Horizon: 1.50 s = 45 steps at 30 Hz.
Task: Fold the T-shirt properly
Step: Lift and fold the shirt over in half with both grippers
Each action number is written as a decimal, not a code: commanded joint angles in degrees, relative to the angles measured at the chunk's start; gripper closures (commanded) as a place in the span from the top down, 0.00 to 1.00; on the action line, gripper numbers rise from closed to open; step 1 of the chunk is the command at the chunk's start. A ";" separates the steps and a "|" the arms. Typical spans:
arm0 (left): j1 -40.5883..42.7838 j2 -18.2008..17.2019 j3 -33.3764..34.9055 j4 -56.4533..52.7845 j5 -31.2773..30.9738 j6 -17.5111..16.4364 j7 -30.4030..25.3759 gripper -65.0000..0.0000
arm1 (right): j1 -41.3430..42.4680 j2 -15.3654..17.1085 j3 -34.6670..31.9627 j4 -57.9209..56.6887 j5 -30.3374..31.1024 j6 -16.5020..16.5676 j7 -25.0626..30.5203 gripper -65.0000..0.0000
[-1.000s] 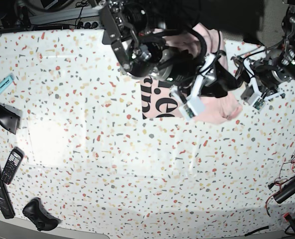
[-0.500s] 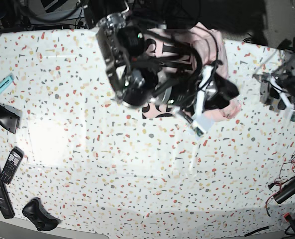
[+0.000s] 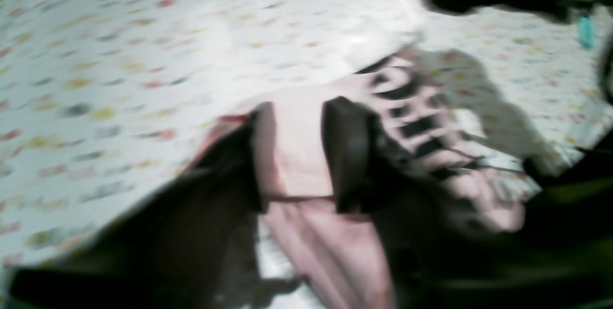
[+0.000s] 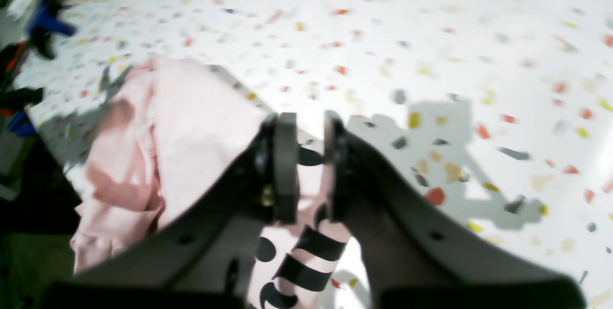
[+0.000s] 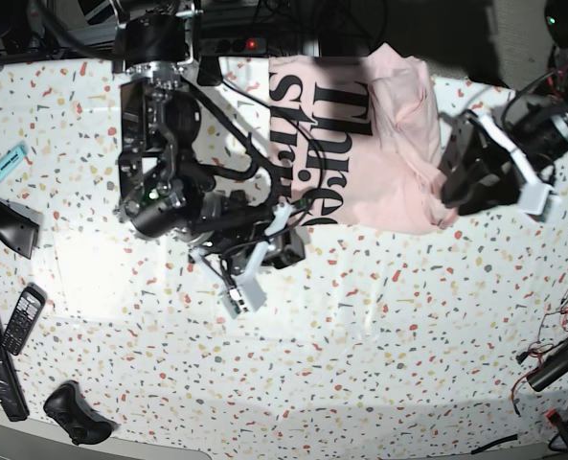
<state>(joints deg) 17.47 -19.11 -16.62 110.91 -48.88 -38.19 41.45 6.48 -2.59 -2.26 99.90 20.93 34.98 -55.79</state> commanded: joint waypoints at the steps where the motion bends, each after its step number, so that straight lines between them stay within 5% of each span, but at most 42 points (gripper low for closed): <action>1: -0.31 -0.02 1.22 1.62 -0.92 -0.48 -0.66 0.01 | 1.09 -0.44 0.00 0.96 1.51 0.31 1.33 0.05; 14: -0.33 0.52 21.42 2.12 6.12 -0.31 4.07 0.00 | 1.11 -0.42 0.00 0.96 -2.80 0.13 1.73 0.04; 17: -0.33 0.50 23.45 2.12 12.72 3.69 5.73 0.00 | 1.09 -0.42 0.00 0.96 -2.80 0.13 1.73 0.04; 24: -0.33 -0.90 20.79 2.12 30.93 5.73 13.16 0.00 | 1.09 -0.42 0.00 0.96 -2.78 0.13 1.75 0.04; 34: -0.33 -5.88 7.78 2.12 30.86 8.68 17.49 0.00 | 1.09 -0.44 0.00 0.96 -2.71 0.13 1.77 0.04; 38: -0.31 -5.68 3.06 2.38 24.81 8.66 18.34 0.00 | 1.09 -0.44 0.00 0.85 -2.34 0.15 1.99 0.04; 45: 1.38 -5.64 2.10 2.34 -4.00 5.33 23.41 0.00 | 1.11 -0.39 -0.04 -2.10 -3.08 0.17 2.62 0.00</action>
<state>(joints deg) 18.74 -24.01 -14.15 112.27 -52.80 -33.04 65.25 6.52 -2.72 -2.31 96.97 17.45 34.92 -54.26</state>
